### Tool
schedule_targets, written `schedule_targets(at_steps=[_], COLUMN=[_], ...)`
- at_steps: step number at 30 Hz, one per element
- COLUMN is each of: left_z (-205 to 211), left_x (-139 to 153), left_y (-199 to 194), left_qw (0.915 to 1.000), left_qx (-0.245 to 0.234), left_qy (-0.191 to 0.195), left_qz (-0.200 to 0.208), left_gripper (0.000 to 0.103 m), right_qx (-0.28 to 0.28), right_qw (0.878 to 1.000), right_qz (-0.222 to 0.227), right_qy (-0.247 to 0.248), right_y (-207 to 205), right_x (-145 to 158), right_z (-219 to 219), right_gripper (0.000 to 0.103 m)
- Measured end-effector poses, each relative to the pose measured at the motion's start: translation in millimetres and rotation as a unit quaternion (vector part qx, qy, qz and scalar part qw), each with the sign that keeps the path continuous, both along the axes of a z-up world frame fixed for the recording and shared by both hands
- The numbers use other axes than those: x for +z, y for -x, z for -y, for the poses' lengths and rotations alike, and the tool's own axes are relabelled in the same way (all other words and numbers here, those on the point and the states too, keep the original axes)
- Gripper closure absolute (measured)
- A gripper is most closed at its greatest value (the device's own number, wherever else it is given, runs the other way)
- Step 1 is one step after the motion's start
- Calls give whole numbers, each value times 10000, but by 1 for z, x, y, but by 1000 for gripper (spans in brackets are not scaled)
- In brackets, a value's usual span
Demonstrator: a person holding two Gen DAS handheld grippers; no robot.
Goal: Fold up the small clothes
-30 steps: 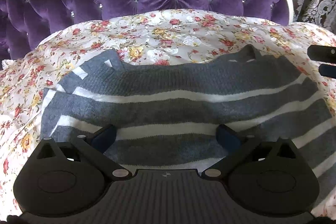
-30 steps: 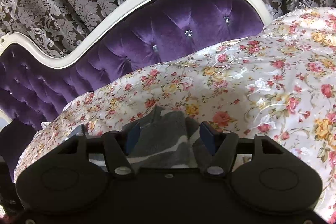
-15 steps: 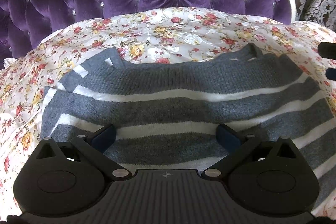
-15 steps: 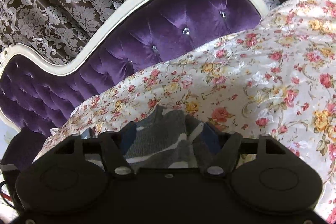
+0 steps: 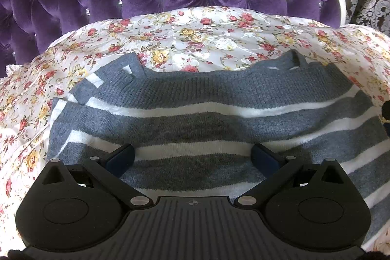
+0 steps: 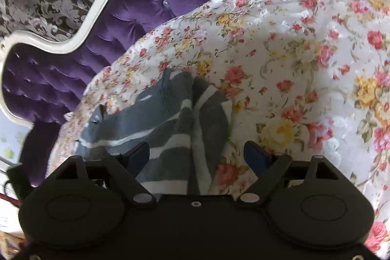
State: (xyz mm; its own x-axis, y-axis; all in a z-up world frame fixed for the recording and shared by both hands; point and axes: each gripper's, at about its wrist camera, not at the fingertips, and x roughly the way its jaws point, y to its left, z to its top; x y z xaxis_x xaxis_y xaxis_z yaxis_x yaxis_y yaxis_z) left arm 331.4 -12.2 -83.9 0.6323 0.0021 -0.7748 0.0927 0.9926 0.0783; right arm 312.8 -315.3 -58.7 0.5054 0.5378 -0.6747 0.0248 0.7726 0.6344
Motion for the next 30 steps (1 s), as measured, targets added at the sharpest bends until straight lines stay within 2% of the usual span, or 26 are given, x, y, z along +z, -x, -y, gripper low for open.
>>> schedule_targets(at_steps=[2, 5, 9, 12, 15, 16, 19, 21, 24, 25, 28, 30], left_z=[-1, -5, -12, -3, 7, 8, 13, 13, 8, 4, -2, -1], left_x=[2, 13, 35, 34, 17, 11, 4, 6, 14, 20, 32, 35], left_y=[-1, -7, -20, -39, -54, -58, -59, -60, -62, -59, -42, -26], left_qw=[10000, 9997, 9970, 9986, 9992, 9989, 9994, 9993, 9991, 9991, 9987, 9986], left_qx=[-47, 6, 226, 233, 183, 215, 193, 183, 132, 165, 117, -52], left_qy=[23, 185, 743, 451, 90, 21, -150, -175, -57, 44, 385, 400], left_qz=[-1, -182, -57, -124, -352, -420, -244, -277, -401, -397, -324, -328], left_gripper=[0, 2, 2, 3, 15, 13, 10, 10, 16, 19, 19, 19], right_qx=[63, 159, 305, 326, 296, 290, 288, 282, 248, 246, 270, 283], right_qw=[9998, 9998, 9995, 9994, 9996, 9996, 9996, 9996, 9997, 9997, 9996, 9996], right_qz=[-35, -15, 12, 11, -3, -5, -15, -5, -19, -16, -10, -9], right_qy=[-165, -113, 37, 75, 49, 45, 48, 67, 42, 35, 38, 39], right_y=[-1, -1, -5, -6, -7, -7, -8, -9, -9, -9, -7, -7], right_x=[-1, 1, 3, 3, 3, 3, 3, 4, 3, 3, 3, 3], right_z=[-3, -11, -23, -25, -24, -23, -23, -24, -24, -24, -23, -23], right_gripper=[16, 16, 14, 14, 14, 14, 14, 14, 14, 14, 14, 15])
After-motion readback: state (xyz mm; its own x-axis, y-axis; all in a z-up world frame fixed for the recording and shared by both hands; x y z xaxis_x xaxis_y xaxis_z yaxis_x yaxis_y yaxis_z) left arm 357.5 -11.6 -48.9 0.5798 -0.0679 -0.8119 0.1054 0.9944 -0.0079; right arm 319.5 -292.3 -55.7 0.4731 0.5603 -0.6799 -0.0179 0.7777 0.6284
